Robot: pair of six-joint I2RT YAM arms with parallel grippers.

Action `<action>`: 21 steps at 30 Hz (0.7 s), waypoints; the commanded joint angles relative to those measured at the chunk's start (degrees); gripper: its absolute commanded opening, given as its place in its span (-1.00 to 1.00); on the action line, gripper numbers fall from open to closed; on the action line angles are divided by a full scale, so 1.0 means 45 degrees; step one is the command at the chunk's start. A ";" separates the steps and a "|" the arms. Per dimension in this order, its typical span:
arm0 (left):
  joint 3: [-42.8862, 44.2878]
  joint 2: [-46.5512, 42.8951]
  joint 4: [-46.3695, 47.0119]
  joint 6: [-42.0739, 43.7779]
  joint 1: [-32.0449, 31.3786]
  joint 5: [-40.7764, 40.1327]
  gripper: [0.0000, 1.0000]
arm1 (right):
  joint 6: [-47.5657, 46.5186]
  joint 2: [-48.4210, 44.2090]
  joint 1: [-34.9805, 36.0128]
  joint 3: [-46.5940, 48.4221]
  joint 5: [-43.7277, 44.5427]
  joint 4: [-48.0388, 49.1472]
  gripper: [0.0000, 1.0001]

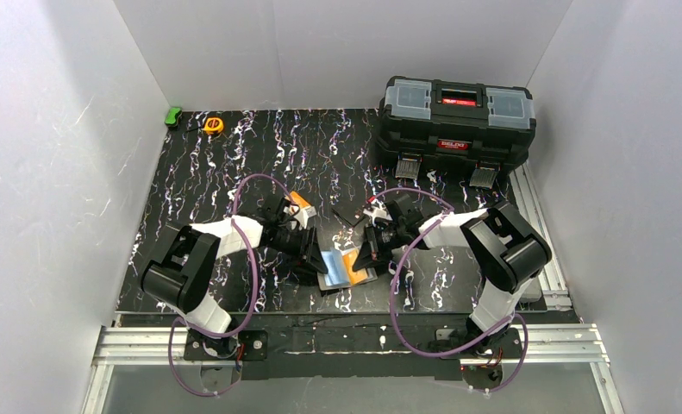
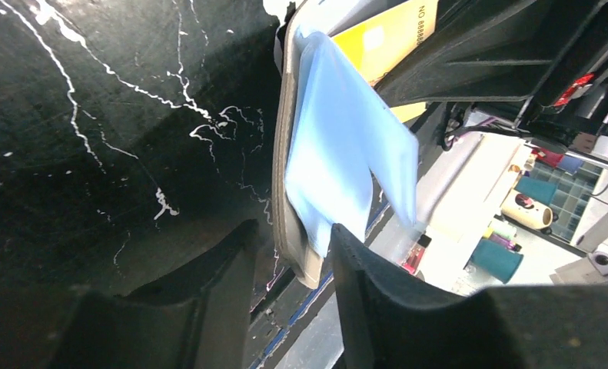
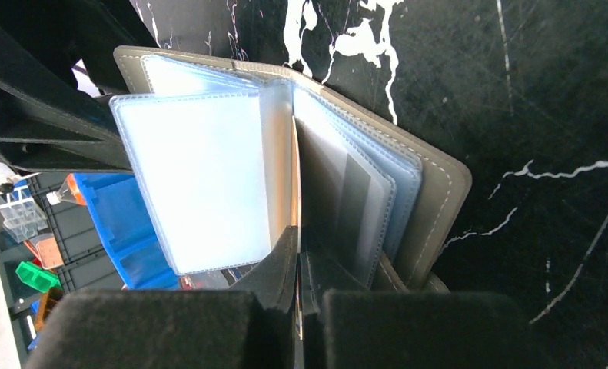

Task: Put the credit cards into the card holder
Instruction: Insert the credit card into the card holder.

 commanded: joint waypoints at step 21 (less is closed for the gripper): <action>-0.0950 -0.0768 0.1016 -0.0315 0.1150 0.2229 -0.03 | -0.0233 -0.1159 0.0092 0.0089 0.0345 -0.0476 -0.97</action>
